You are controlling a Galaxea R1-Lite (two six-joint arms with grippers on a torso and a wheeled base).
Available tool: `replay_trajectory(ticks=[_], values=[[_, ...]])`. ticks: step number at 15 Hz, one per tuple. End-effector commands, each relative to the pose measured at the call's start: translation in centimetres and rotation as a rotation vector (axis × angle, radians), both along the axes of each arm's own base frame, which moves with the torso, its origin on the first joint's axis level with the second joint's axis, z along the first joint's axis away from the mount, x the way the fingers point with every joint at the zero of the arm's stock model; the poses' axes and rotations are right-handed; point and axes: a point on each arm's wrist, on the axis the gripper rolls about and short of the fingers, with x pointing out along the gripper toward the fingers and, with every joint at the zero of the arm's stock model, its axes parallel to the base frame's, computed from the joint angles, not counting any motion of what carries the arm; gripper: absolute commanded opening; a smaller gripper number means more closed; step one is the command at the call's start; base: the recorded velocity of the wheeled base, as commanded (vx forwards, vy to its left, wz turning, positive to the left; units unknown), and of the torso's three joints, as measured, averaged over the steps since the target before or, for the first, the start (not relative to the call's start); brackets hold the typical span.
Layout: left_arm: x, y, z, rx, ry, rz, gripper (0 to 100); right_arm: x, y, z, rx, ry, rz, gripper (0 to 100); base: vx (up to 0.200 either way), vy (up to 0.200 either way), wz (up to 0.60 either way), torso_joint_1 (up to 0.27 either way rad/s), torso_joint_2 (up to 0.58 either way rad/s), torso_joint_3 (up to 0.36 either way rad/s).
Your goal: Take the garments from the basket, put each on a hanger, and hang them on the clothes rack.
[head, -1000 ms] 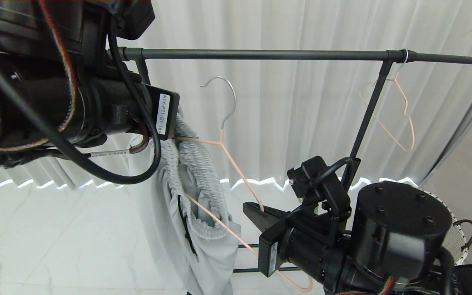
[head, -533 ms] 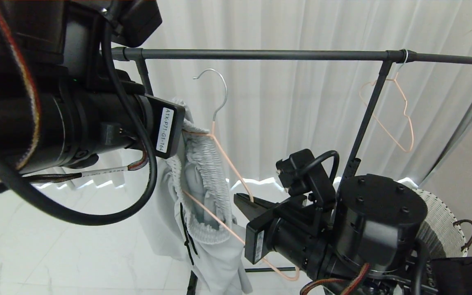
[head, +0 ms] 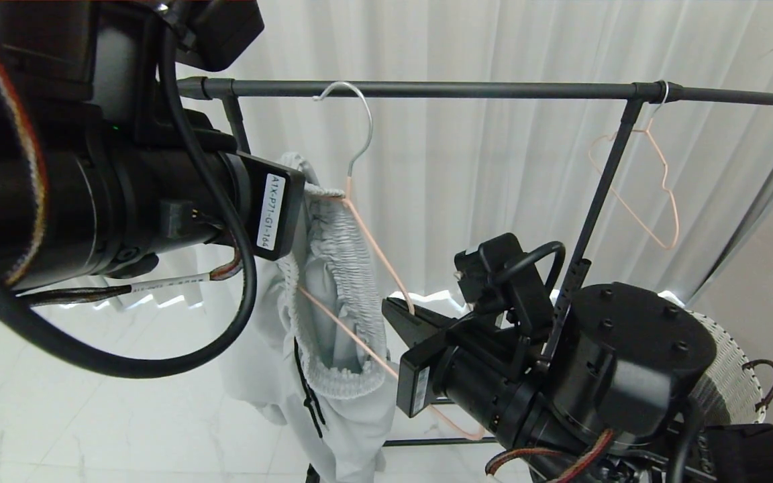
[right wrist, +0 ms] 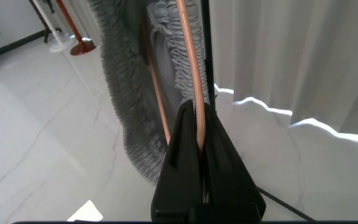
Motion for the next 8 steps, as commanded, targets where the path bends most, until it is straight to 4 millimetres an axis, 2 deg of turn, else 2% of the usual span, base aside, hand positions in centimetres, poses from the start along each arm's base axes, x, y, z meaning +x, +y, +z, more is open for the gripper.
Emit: replay_trajectory(ticks=[1,8], values=[[-0.09,-0.09,-0.04,0.001,0.001,-0.006,0,-0.02,0.0,0.1,0.003,-0.008,-0.001,0,0.0,0.0,0.0,0.0,0.0,0.0],[-0.29,-0.08,-0.43,0.015,0.01,-0.013,0,-0.12,-0.11,0.88,0.014,-0.102,-0.007,0,0.0,0.0,0.0,0.0,0.0,0.0]])
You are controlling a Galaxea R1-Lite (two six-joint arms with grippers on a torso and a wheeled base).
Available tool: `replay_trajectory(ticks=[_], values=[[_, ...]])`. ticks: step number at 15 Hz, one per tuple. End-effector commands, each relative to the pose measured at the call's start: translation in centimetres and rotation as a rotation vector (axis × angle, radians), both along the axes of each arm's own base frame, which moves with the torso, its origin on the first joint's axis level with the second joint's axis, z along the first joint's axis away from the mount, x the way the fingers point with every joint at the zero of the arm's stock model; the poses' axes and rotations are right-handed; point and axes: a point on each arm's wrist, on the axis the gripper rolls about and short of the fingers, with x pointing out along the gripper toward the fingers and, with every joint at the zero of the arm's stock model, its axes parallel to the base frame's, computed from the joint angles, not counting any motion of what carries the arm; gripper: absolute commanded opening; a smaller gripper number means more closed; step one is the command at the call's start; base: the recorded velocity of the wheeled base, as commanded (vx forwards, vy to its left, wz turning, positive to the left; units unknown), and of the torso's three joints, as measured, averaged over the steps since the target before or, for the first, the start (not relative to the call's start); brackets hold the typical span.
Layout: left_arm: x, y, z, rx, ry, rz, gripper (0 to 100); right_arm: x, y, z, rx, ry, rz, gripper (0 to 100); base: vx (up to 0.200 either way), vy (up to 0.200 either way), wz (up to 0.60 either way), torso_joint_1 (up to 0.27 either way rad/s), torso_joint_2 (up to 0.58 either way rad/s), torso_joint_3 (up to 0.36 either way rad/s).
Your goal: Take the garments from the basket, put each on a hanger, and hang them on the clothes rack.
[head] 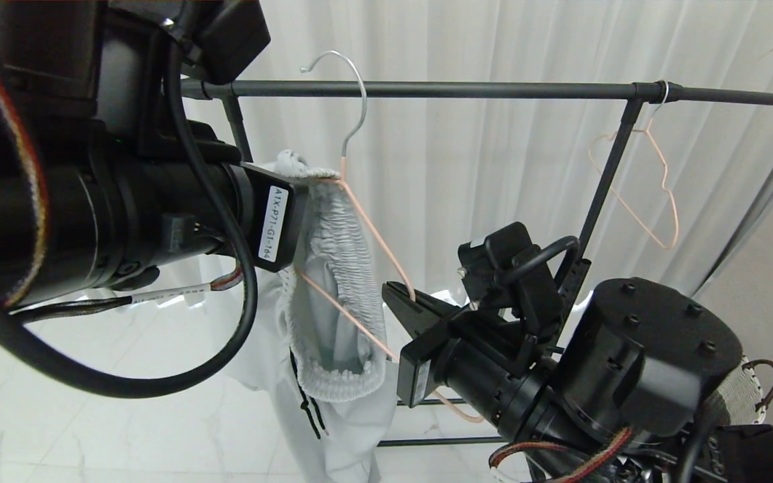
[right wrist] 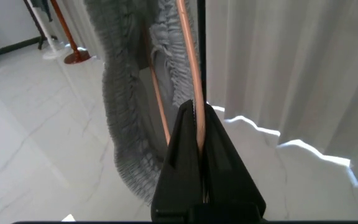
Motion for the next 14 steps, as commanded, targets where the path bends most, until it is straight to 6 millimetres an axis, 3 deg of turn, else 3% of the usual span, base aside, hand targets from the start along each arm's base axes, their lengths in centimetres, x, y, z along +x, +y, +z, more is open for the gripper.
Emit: replay_trajectory(ticks=[1,5,6,12,14], values=[[0.0,0.0,-0.3,0.011,0.006,-0.003,0,-0.1,-0.1,0.3,0.01,-0.014,0.0,0,0.0,0.0,0.0,0.0,0.0,0.0],[-0.8,-0.7,-0.5,0.02,0.011,-0.046,0,-0.1,-0.2,0.7,0.027,-0.025,0.001,0,0.0,0.0,0.0,0.0,0.0,0.0],[-0.8,-0.8,-0.9,0.028,0.019,-0.049,100,-0.1,-0.2,0.8,0.03,-0.03,0.0,0,0.0,0.0,0.0,0.0,0.0,0.0],[-1.9,-1.1,-1.1,0.024,0.023,-0.09,100,-0.3,-0.7,1.8,0.052,-0.078,-0.008,0,0.0,0.0,0.0,0.0,0.0,0.0],[-2.5,-0.2,-1.2,0.026,0.02,-0.092,100,-0.4,-0.9,2.1,0.053,-0.088,-0.01,0,0.0,0.0,0.0,0.0,0.0,0.0]])
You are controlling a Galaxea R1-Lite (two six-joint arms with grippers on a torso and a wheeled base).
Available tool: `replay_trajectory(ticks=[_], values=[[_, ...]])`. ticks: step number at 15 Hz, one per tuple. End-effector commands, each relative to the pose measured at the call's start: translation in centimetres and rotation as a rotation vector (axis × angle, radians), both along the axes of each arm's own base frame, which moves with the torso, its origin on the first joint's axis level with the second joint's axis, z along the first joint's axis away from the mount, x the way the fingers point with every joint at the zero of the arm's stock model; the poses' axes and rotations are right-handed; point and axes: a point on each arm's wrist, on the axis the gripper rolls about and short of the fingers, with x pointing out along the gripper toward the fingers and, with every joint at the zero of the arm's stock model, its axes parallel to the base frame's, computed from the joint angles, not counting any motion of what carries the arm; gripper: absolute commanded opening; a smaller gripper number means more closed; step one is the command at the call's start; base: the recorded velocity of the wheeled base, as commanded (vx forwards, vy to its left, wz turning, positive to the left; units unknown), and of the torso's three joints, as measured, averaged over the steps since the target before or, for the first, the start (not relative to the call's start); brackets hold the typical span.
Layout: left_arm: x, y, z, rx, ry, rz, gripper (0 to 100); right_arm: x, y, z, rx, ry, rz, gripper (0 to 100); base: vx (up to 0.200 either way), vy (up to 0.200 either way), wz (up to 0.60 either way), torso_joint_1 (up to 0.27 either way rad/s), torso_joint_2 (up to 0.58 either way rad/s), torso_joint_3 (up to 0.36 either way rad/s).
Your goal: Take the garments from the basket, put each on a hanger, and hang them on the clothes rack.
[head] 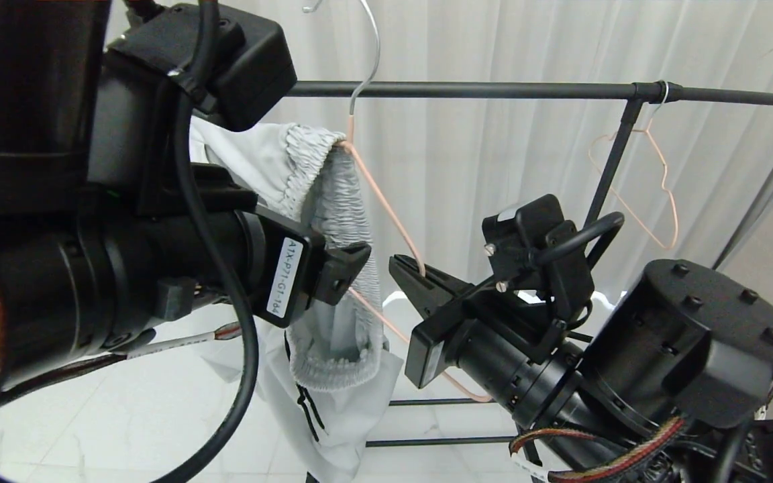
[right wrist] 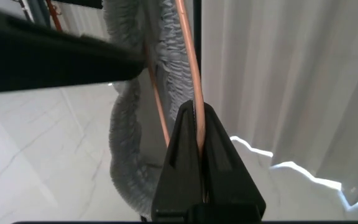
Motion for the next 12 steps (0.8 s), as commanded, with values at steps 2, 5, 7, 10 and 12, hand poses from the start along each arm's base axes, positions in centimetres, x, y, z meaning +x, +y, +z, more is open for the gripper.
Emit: replay_trajectory(ticks=[2,5,7,10,12], values=[[-1.7,2.5,0.6,-0.01,-0.033,-0.01,100,0.3,-1.9,0.3,-0.007,-0.007,-0.033,0,0.0,0.0,0.0,0.0,0.0,0.0],[-3.4,5.3,1.9,0.01,-0.095,-0.104,100,-0.7,-5.6,-0.9,-0.055,0.007,-0.04,0,0.0,0.0,0.0,0.0,0.0,0.0],[-3.8,6.5,2.1,0.033,-0.113,-0.189,100,-1.7,-7.4,-1.7,-0.082,0.012,-0.013,0,0.0,0.0,0.0,0.0,0.0,0.0],[-2.3,8.8,1.1,0.149,-0.116,-0.287,100,-2.3,-9.0,-2.4,-0.097,0.009,-0.022,0,0.0,0.0,0.0,0.0,0.0,0.0],[-1.1,9.5,0.6,0.179,-0.106,-0.372,100,-2.5,-9.3,-2.8,-0.11,0.013,-0.021,0,0.0,0.0,0.0,0.0,0.0,0.0]])
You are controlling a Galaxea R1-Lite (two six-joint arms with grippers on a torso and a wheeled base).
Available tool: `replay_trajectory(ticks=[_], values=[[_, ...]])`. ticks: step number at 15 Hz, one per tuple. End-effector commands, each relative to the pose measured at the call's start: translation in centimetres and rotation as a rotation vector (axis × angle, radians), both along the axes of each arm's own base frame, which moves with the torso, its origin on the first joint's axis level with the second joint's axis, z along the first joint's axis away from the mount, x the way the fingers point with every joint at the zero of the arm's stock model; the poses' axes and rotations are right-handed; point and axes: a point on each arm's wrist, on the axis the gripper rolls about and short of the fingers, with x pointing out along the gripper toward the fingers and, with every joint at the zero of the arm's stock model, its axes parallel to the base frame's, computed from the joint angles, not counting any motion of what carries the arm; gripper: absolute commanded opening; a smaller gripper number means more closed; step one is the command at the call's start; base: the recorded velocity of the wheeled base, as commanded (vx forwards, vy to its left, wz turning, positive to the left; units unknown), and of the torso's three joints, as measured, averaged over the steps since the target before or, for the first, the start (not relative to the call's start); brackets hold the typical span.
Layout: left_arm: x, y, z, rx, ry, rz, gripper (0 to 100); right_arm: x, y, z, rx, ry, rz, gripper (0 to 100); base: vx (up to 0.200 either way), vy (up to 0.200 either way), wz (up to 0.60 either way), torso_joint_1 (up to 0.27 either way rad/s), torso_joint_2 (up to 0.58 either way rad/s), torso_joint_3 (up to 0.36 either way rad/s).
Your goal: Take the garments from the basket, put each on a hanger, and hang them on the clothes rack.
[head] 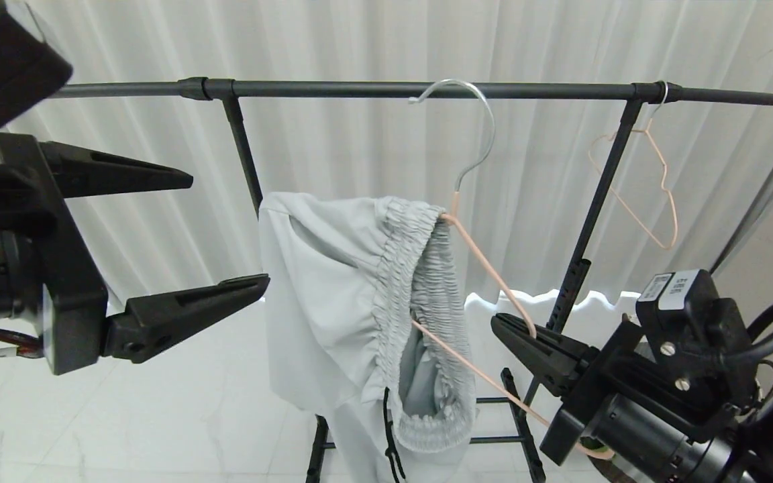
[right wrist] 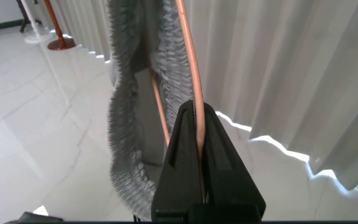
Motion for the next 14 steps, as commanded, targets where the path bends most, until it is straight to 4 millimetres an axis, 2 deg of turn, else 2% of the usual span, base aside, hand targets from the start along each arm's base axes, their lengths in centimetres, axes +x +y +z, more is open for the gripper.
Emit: replay_trajectory(ticks=[1,3,6,10,14], values=[[1.6,1.3,-0.7,0.039,0.012,-0.002,100,-0.2,-0.5,0.2,0.008,-0.006,-0.003,0,0.0,0.0,0.0,0.0,0.0,0.0],[2.8,1.6,-1.0,0.018,0.028,-0.038,100,-0.3,-0.6,0.2,0.008,-0.007,0.002,0,0.0,0.0,0.0,0.0,0.0,0.0],[5.9,0.7,-1.3,-0.006,-0.023,-0.111,100,-0.8,-1.4,-0.3,-0.011,0.0,0.005,0,0.0,0.0,0.0,0.0,0.0,0.0],[7.7,-0.1,-2.3,0.025,-0.02,-0.251,100,-1.1,-1.8,-0.4,-0.019,-0.004,0.012,0,0.0,0.0,0.0,0.0,0.0,0.0],[8.9,-0.2,-2.4,0.015,-0.014,-0.305,100,-1.3,-2.1,-0.7,-0.041,-0.011,0.044,0,0.0,0.0,0.0,0.0,0.0,0.0]])
